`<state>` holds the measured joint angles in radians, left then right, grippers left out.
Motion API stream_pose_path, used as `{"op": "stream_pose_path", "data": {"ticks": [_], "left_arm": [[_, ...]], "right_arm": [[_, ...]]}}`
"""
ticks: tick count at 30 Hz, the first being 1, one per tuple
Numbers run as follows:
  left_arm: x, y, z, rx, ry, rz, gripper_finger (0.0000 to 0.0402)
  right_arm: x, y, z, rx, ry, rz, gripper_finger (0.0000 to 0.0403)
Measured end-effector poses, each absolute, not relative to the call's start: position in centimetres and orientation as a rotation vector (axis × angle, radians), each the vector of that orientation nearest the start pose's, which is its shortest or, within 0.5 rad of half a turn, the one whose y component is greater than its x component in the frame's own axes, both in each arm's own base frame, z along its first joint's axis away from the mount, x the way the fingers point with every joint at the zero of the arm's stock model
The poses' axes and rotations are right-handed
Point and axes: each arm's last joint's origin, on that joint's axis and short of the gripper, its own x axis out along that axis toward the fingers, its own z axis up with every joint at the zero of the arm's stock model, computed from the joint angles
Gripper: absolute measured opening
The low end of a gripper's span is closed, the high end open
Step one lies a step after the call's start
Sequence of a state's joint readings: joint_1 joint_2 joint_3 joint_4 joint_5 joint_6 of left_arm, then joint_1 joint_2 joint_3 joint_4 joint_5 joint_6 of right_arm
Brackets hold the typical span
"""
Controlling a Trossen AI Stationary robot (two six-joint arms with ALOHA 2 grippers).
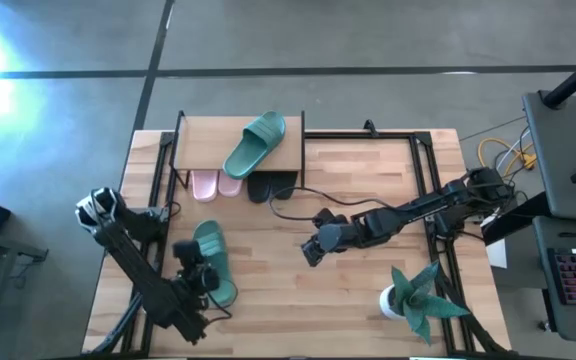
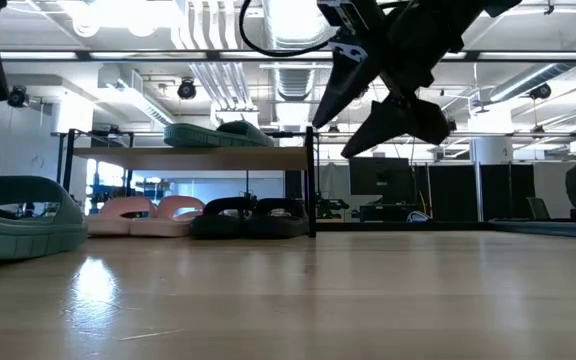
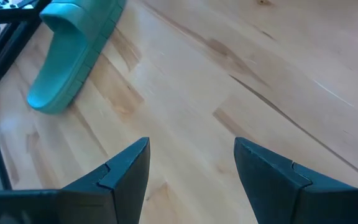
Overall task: Pick and place slides into the shelf
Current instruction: Put the green slide on the shelf
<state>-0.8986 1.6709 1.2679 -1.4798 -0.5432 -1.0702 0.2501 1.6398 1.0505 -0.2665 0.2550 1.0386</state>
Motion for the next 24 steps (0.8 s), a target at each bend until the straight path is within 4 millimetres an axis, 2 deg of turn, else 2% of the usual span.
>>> {"op": "stream_pose_path", "data": {"ticks": [12, 20, 24], "left_arm": [[18.0, -21.0, 20.8, 0.316, 1.218, 0.623, 0.0180], [18.8, -20.7, 18.1, 0.301, 1.225, 0.674, 0.0180], [19.4, -19.5, 16.8, 0.302, 1.257, 0.784, 0.0180]], "right_arm": [[32.4, 7.8, 20.1, 0.755, 0.784, -0.418, 0.0224], [32.2, 8.1, 19.8, 0.718, 0.820, -0.378, 0.0224], [32.2, 8.1, 19.8, 0.714, 0.821, -0.376, 0.0224]]}}
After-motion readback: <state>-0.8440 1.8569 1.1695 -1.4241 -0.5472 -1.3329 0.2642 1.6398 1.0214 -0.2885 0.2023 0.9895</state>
